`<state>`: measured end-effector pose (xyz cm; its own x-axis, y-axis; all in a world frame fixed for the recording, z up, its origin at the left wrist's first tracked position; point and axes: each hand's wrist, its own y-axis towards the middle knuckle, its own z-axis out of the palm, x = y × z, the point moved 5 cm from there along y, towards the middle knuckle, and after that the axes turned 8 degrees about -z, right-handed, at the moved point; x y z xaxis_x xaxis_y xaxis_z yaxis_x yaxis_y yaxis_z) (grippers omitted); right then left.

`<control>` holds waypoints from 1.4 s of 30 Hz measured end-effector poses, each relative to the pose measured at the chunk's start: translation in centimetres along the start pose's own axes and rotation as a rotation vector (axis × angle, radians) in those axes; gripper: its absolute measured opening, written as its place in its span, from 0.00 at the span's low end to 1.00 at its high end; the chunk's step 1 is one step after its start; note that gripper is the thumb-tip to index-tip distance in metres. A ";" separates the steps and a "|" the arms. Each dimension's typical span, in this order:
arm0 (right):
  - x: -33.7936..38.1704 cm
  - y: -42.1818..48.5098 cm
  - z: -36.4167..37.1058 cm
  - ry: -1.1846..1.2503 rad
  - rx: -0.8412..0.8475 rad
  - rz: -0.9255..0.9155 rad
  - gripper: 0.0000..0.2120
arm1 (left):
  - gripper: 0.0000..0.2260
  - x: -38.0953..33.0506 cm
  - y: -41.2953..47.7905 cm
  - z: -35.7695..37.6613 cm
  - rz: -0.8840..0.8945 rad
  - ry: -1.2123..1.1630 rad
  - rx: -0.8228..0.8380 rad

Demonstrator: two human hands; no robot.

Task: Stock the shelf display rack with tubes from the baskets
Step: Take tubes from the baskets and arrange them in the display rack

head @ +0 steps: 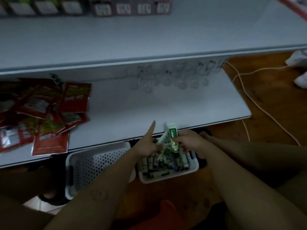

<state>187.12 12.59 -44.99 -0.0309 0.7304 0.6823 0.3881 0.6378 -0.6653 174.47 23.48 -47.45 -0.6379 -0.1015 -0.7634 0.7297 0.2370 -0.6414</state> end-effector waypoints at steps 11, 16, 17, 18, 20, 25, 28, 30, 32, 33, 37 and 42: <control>9.1 -3.1 -0.4 0.075 -0.065 -0.280 0.10 | 0.04 -5.4 -6.4 -6.1 0.095 -0.412 -0.301; 13.4 -5.0 -0.9 -0.004 -0.070 -0.443 0.07 | 0.08 -9.6 -10.0 -9.0 0.231 -0.258 -0.374; 14.3 -5.6 -0.9 -0.013 -0.057 -0.487 0.05 | 0.07 -10.6 -10.8 -9.4 0.257 -0.200 -0.402; 15.3 -6.4 -0.9 -0.006 -0.045 -0.531 0.06 | 0.07 -11.6 -11.7 -9.7 0.290 -0.145 -0.427; 17.2 -7.8 -1.1 0.012 -0.035 -0.610 0.09 | 0.08 -13.9 -13.4 -10.2 0.365 -0.077 -0.465; 22.1 -10.9 -2.8 -0.034 -0.118 -0.760 0.05 | 0.05 -19.6 -17.4 -11.7 0.482 0.088 -0.575; 24.9 -12.5 -3.9 -0.053 -0.166 -0.831 0.05 | 0.08 -23.2 -19.7 -12.3 0.519 0.247 -0.648; 27.2 -13.3 -4.7 -0.068 -0.198 -0.889 0.06 | 0.10 -25.9 -21.3 -12.7 0.541 0.380 -0.711; 29.4 -13.9 -5.5 -0.087 -0.226 -0.942 0.07 | 0.10 -28.1 -22.5 -13.4 0.561 0.462 -0.769; 30.5 -14.1 -5.9 -0.091 -0.238 -0.976 0.08 | 0.10 -29.1 -23.0 -13.9 0.576 0.468 -0.789; 34.5 -13.8 -7.7 -0.097 -0.295 -1.068 0.11 | 0.10 -32.3 -23.7 -16.2 0.611 0.474 -0.873; 38.9 -12.9 -11.3 -0.148 -0.508 -1.172 0.09 | 0.09 -36.2 -23.6 -18.8 0.625 0.559 -0.987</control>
<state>191.35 30.08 -6.44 -0.6790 -0.1593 0.7167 0.3645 0.7743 0.5174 175.70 39.75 -3.23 -0.4471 0.6430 -0.6218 0.6039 0.7298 0.3205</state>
